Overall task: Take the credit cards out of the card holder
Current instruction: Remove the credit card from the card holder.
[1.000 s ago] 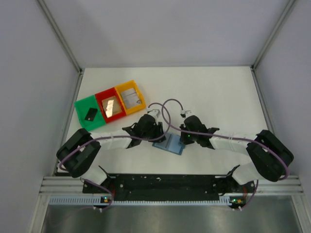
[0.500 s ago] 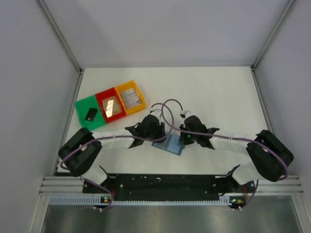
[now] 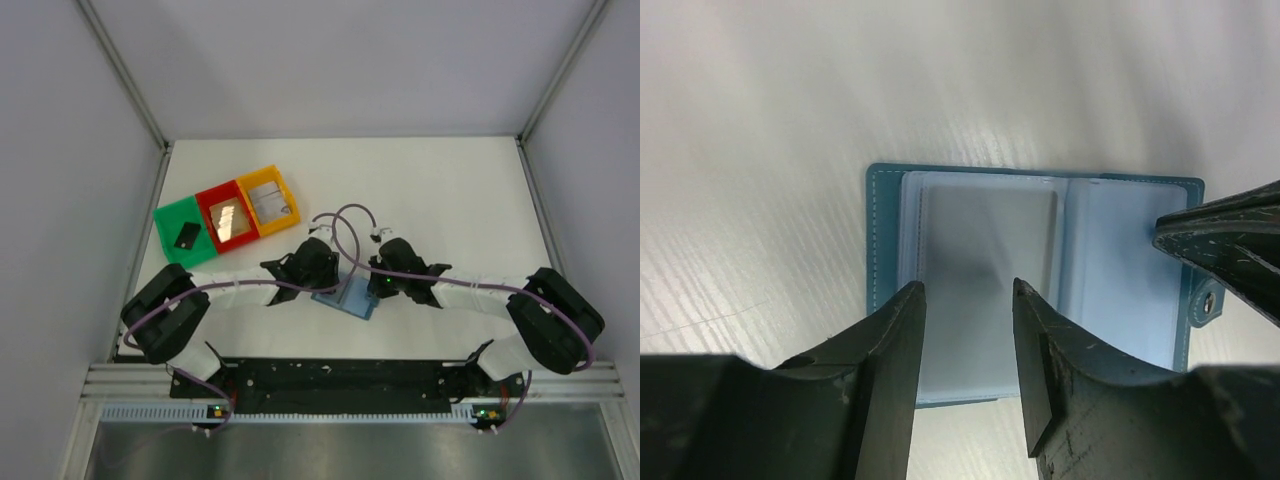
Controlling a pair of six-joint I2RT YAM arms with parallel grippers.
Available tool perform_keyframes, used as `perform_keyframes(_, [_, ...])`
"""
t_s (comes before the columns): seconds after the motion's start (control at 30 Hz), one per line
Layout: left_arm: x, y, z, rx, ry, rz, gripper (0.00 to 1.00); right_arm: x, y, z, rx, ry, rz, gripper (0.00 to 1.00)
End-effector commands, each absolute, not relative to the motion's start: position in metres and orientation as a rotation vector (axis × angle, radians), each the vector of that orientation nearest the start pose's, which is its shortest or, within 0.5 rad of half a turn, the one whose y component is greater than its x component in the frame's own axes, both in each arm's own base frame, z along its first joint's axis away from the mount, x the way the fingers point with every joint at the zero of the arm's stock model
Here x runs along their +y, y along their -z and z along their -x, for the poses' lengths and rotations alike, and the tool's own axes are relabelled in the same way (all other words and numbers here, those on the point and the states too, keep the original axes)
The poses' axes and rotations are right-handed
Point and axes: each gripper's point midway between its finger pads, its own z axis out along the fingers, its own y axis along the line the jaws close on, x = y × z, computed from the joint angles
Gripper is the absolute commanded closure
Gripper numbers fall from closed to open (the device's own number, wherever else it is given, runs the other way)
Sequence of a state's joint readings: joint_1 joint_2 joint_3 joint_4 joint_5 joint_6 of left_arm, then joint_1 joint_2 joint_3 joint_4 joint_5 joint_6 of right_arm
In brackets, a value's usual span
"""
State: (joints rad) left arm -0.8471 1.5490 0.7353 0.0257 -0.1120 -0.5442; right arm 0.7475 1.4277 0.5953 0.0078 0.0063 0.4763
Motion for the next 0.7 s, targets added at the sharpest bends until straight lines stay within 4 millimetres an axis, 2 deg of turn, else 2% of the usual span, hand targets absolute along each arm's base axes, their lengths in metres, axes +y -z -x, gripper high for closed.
perform_keyframes(0.0, [-0.281,-0.058,-0.26,2.335,0.494,-0.298,0.55,0.241,-0.031,-0.237,2.422,-0.569,0.311,0.99])
perform_keyframes(0.33, [-0.288,-0.052,-0.253,2.359,0.522,-0.326,0.55,0.241,-0.031,-0.236,2.424,-0.57,0.313,0.99])
perform_keyframes(0.53, [-0.289,-0.068,-0.255,2.302,0.526,-0.323,0.55,0.243,-0.029,-0.233,2.434,-0.592,0.325,0.99])
perform_keyframes(0.67, [-0.292,-0.071,-0.257,2.294,0.516,-0.345,0.55,0.244,-0.03,-0.233,2.432,-0.599,0.328,0.99])
